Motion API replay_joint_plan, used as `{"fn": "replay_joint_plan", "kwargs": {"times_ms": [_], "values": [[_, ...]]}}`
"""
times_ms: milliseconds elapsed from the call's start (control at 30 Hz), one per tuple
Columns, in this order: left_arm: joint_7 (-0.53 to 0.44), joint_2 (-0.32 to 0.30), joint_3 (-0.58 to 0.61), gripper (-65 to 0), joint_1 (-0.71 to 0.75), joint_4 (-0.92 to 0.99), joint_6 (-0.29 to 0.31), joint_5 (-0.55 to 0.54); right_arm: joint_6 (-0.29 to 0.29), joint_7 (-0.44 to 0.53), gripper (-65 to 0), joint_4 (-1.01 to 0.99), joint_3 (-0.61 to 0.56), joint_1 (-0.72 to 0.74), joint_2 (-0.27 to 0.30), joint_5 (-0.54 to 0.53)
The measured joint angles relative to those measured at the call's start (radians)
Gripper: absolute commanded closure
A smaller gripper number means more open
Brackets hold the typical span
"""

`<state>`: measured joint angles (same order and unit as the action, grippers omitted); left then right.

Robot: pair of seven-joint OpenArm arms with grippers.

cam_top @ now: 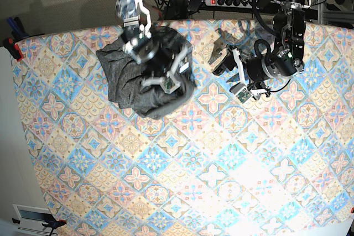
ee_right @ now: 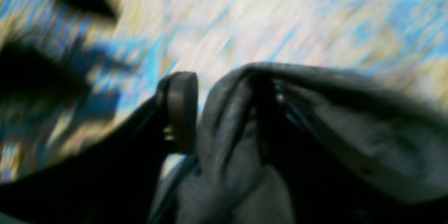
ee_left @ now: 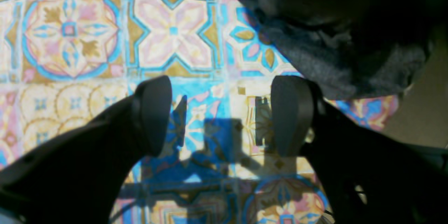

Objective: Layout the t-shirt on the table in an organized manner, then fold the t-shirt properly
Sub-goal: 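Reach the left gripper over and grasp the shirt bundle's side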

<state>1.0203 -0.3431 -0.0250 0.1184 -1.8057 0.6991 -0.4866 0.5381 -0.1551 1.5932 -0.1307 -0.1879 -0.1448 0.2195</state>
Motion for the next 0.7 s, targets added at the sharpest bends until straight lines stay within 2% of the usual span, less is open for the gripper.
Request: {"fn": "replay_joint_plan", "kwargs": {"times_ms": [100, 133, 233, 433, 700], "values": [[-0.003, 0.002, 0.001, -43.6, -0.005, 0.0, 0.0, -0.002, 0.001, -0.005, -2.3, 0.003, 0.002, -0.009, -0.002, -0.003], [-0.003, 0.002, 0.001, -43.6, -0.005, 0.0, 0.0, -0.002, 0.003, -0.01, 0.0, 0.002, 0.003, -0.018, -0.001, 0.002], [-0.002, 0.002, 0.001, -43.6, -0.005, 0.0, 0.0, -0.002, 0.007, -0.025, -2.1, 0.024, 0.003, -0.023, 0.001, 0.01], [-0.002, 0.002, 0.001, -43.6, -0.008, 0.0, 0.0, -0.002, 0.005, 0.002, 0.0, 0.112, 0.014, -0.009, -0.001, -0.005], [-0.003, 0.002, 0.001, -43.6, -0.008, 0.0, 0.0, -0.002, 0.004, -0.004, 0.0, 0.147, 0.188, -0.011, -0.003, 0.001]]}}
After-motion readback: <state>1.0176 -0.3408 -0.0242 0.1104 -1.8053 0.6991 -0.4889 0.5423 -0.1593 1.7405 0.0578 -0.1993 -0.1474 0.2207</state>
